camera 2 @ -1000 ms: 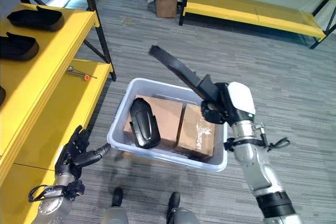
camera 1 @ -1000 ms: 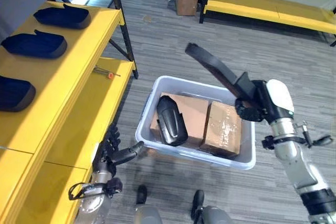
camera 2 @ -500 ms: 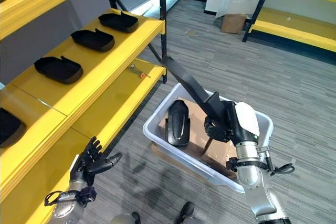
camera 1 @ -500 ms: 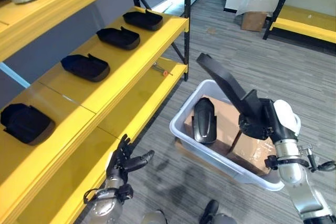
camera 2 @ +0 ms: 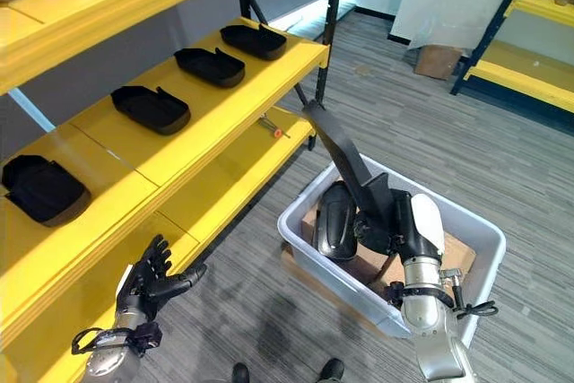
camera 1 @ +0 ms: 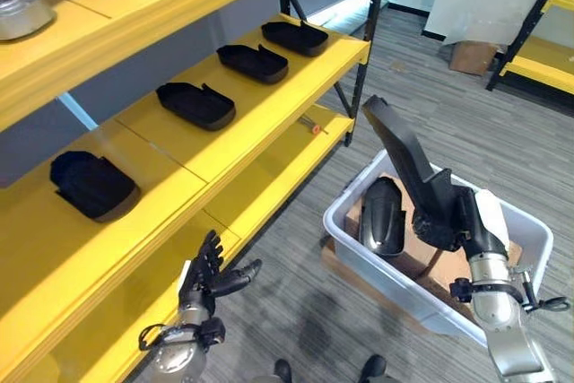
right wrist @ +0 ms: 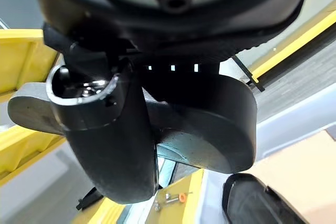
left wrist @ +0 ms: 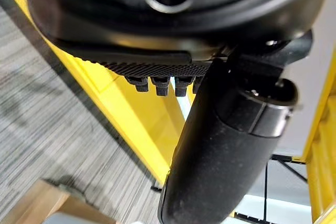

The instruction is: Move parts from the plastic box to the shelf.

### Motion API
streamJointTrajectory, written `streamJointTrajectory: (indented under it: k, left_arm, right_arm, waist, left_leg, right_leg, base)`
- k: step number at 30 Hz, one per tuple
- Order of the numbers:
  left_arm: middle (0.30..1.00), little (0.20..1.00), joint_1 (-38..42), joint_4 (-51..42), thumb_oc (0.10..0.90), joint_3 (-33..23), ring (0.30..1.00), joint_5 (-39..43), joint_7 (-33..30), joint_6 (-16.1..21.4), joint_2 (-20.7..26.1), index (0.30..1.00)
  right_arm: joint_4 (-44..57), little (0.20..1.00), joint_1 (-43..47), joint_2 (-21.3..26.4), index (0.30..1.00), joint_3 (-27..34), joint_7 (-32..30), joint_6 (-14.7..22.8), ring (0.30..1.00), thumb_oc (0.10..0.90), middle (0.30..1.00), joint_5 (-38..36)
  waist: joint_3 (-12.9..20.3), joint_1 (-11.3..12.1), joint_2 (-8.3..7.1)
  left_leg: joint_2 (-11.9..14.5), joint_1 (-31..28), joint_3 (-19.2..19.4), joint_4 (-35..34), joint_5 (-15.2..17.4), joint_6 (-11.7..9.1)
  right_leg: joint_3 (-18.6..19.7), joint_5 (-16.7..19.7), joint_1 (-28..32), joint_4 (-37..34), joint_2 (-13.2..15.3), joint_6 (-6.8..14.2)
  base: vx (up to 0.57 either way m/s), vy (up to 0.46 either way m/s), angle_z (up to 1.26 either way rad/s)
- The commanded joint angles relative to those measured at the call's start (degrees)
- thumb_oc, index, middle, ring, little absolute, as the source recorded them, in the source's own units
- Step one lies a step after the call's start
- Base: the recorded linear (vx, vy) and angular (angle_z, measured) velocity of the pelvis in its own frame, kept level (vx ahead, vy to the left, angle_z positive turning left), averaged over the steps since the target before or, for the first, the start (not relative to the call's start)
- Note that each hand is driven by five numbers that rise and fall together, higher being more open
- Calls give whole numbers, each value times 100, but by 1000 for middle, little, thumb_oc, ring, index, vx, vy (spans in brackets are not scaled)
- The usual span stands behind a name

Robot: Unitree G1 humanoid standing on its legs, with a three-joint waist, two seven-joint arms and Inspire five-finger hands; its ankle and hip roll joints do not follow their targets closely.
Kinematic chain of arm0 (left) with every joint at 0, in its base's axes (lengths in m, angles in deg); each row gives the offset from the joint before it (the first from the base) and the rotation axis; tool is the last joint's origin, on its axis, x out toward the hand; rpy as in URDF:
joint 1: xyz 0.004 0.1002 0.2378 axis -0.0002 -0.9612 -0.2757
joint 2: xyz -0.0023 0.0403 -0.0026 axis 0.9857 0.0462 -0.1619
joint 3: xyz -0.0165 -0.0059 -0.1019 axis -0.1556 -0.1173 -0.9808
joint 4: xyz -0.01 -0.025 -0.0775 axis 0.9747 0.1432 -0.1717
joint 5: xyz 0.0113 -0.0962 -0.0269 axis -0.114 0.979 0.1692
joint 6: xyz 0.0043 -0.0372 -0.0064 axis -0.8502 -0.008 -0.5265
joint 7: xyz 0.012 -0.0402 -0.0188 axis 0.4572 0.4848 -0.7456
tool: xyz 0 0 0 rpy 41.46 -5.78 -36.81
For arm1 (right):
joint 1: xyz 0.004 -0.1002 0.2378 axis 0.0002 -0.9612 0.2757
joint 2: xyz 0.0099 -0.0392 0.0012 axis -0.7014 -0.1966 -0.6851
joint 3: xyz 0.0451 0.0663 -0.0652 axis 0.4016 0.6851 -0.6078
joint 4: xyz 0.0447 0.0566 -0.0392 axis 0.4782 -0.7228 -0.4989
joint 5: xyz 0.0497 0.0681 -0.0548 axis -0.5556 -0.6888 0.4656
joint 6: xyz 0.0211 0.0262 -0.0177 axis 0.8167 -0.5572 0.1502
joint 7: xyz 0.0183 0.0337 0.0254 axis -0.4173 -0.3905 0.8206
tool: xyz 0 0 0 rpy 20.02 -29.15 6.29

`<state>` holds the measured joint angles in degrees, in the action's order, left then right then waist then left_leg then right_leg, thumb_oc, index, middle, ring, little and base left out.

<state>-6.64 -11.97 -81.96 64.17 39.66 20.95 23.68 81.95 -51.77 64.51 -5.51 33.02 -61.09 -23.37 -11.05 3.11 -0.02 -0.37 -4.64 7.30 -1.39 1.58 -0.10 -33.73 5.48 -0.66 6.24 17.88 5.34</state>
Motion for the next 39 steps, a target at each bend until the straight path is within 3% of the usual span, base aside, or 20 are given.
streamJointTrajectory:
  k: [1,3,4,5,6,7,8,15,18,25,26,28,29,30,31,32,33,34,35,39]
  left_arm:
    - [1000,1000,171,-715,900,-256,1000,-262,-15,558,335,1000]
    - [1000,1000,210,-670,900,-276,1000,-286,-75,585,372,1000]
    - [1000,1000,337,-546,900,-190,1000,-238,-120,587,435,1000]
    - [1000,1000,348,-538,900,-188,1000,-237,-120,592,434,1000]
    - [1000,1000,386,-519,900,-147,1000,-219,-106,575,449,1000]
    - [1000,1000,379,-520,900,-145,1000,-219,-106,575,448,1000]
    - [1000,1000,415,-501,900,-98,1000,-219,-105,574,433,1000]
    - [1000,1000,399,-502,900,-51,1000,-79,-127,597,241,1000]
    - [1000,1000,343,-510,900,8,1000,-62,-55,587,218,1000]
    - [1000,1000,294,-517,900,71,1000,-13,23,594,195,1000]
    - [1000,1000,339,-551,900,12,1000,33,19,591,191,1000]
    - [1000,1000,347,-538,900,-14,1000,50,18,609,175,1000]
    - [1000,1000,398,-510,900,-28,1000,80,-1,608,149,1000]
    - [1000,1000,511,-458,900,4,1000,105,-29,591,120,1000]
    - [1000,1000,594,-451,900,50,1000,116,-36,588,112,1000]
    - [1000,1000,599,-445,900,60,1000,116,-38,589,108,1000]
    - [1000,1000,694,-421,900,146,1000,115,1,578,116,1000]
    - [1000,1000,693,-415,900,164,1000,115,-1,580,110,1000]
    - [1000,1000,792,-451,900,273,1000,122,31,538,81,1000]
    - [1000,1000,915,-396,900,410,1000,128,132,517,128,1000]
  right_arm:
    - [232,300,667,132,300,262,-370,382,300,400,300,116]
    - [230,300,695,94,300,210,-359,401,300,400,300,63]
    - [188,300,632,140,300,220,-326,436,300,400,300,12]
    - [186,300,638,144,300,223,-327,438,300,400,300,10]
    - [163,300,541,180,300,222,-303,495,300,400,300,-96]
    - [163,300,533,182,300,222,-302,499,300,400,300,-99]
    - [189,300,452,203,300,237,-317,580,300,400,300,-190]
    - [183,300,484,320,300,295,-392,635,300,400,300,-362]
    - [185,300,480,347,300,295,-398,677,300,400,300,-419]
    - [221,300,471,489,300,426,-544,709,300,400,300,-432]
    - [217,300,554,508,300,496,-619,696,300,400,300,-451]
    - [209,300,568,502,300,526,-658,709,300,400,300,-465]
    - [201,300,551,488,300,606,-733,701,300,400,300,-493]
    - [237,300,457,485,300,737,-807,682,300,400,300,-520]
    - [268,300,384,500,300,834,-849,666,300,400,300,-516]
    - [280,300,369,504,300,843,-847,663,300,400,300,-516]
    - [315,300,208,535,300,1032,-930,630,300,400,300,-476]
    - [329,300,182,539,300,1046,-929,627,300,400,300,-474]
    - [400,300,75,548,300,1211,-978,583,300,400,300,-415]
    - [521,300,-15,500,300,1453,-1012,543,300,400,300,-270]
  waist:
    - [295,35,-47]
    - [279,-1,-32]
    - [272,-205,-31]
    - [287,-164,-29]
    - [327,-249,-58]
    - [333,-244,-58]
    - [366,-255,-133]
    - [500,-194,-249]
    - [465,-169,-253]
    - [24,-156,-199]
    - [2,-226,-269]
    - [42,-253,-286]
    - [112,-345,-293]
    - [212,-529,-255]
    - [264,-646,-216]
    - [268,-648,-193]
    - [362,-794,-62]
    - [365,-805,-27]
    - [448,-896,138]
    - [570,-908,211]
  left_leg:
    - [-61,-20,-56,-361,34,213]
    - [-43,33,-105,-361,-23,230]
    - [-39,72,-327,-347,-111,283]
    - [-28,98,-286,-352,-130,275]
    - [-79,165,-455,-319,-192,306]
    - [-76,161,-452,-317,-183,301]
    - [-174,278,-618,-285,-235,306]
    - [-126,725,-849,-335,-632,25]
    - [-92,853,-859,-255,-707,-33]
    - [-243,1477,-1205,1002,-524,-194]
    - [-15,1347,-969,1455,-53,-131]
    - [90,1290,-932,1550,41,-112]
    - [519,1039,-726,1565,63,-136]
    - [1141,729,-368,1270,-179,-251]
    - [1556,618,-84,1074,-469,-365]
    - [1583,577,-89,987,-517,-396]
    - [2172,457,307,578,-1108,-660]
    - [2206,389,292,456,-1173,-706]
    - [2377,240,460,27,-1353,-893]
    - [2177,124,691,-276,-1075,-938]
  right_leg:
    - [511,356,-19,547,461,741]
    - [1066,181,-123,549,197,652]
    - [2309,-423,-283,742,-675,490]
    - [2351,-409,-341,761,-691,472]
    - [2920,-837,-225,755,-1250,311]
    - [2925,-851,-225,763,-1253,303]
    - [3146,-1003,-103,513,-1541,117]
    - [2790,-608,336,-877,-1627,37]
    - [2696,-531,422,-1086,-1653,-4]
    - [2422,-575,288,-835,-1507,-220]
    - [2324,-518,144,-698,-1315,-221]
    - [2298,-490,78,-673,-1268,-219]
    - [2193,-480,42,-653,-1181,-206]
    - [2019,-497,16,-615,-1087,-162]
    - [1910,-527,20,-589,-1020,-128]
    - [1894,-542,25,-582,-1051,-142]
    - [1693,-580,65,-567,-938,-54]
    - [1660,-616,95,-563,-981,-63]
    - [1437,-631,122,-509,-853,79]
    - [1293,-558,234,-441,-648,212]
  base:
    - [-29,51,2]
    - [-57,34,-8]
    - [-49,10,-3]
    - [-29,21,56]
    - [-21,2,70]
    - [-62,-37,76]
    - [-43,-51,29]
    - [-117,-136,35]
    - [-131,-100,14]
    - [-151,-26,40]
    - [-230,63,53]
    - [-92,69,49]
    - [-18,178,62]
    - [-20,262,71]
    - [13,185,90]
    - [30,256,105]
    - [46,152,107]
    - [91,362,112]
    - [108,225,85]
    - [109,257,56]
